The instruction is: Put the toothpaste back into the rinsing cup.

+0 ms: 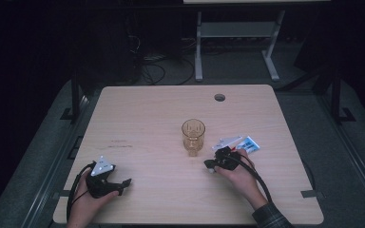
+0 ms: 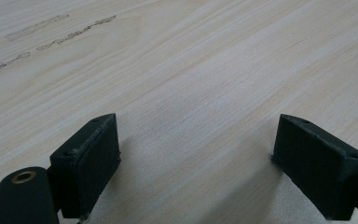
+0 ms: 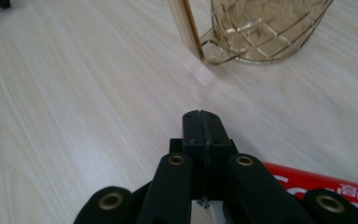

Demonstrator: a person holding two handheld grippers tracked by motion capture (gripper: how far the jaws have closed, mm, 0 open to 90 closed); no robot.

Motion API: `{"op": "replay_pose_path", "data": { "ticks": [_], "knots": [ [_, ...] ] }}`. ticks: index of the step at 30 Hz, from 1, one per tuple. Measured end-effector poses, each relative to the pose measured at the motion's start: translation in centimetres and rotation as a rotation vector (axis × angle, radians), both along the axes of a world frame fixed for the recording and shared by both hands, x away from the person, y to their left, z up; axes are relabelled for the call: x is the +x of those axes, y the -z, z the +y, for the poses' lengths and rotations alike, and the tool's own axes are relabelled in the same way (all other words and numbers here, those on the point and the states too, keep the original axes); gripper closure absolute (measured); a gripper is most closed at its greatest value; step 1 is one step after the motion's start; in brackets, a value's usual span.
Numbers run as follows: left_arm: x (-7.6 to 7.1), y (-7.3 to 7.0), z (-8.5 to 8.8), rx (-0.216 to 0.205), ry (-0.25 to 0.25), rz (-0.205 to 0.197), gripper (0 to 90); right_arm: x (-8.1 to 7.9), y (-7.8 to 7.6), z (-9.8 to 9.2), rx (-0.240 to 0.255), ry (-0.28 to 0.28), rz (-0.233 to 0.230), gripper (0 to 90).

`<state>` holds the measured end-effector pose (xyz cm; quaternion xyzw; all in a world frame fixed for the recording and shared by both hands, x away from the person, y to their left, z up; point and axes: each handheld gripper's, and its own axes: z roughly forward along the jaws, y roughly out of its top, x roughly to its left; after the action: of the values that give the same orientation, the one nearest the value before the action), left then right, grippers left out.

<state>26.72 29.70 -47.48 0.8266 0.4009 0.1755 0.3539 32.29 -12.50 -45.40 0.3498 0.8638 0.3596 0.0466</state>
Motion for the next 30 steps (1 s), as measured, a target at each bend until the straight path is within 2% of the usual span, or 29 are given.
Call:
{"op": "replay_pose_path", "data": {
  "ticks": [16, 30],
  "knots": [
    [0.0, 0.0, 0.0, 0.0, 0.0, 0.0, 13.4, -2.7, -0.2, -2.4, -0.022, 0.018, 0.012, 90.0],
    [0.0, 0.0, 0.0, 0.0, 0.0, 0.0, 13.4, -4.2, -0.1, -6.1, -0.021, 0.098, 0.027, 90.0]
  ]
}}
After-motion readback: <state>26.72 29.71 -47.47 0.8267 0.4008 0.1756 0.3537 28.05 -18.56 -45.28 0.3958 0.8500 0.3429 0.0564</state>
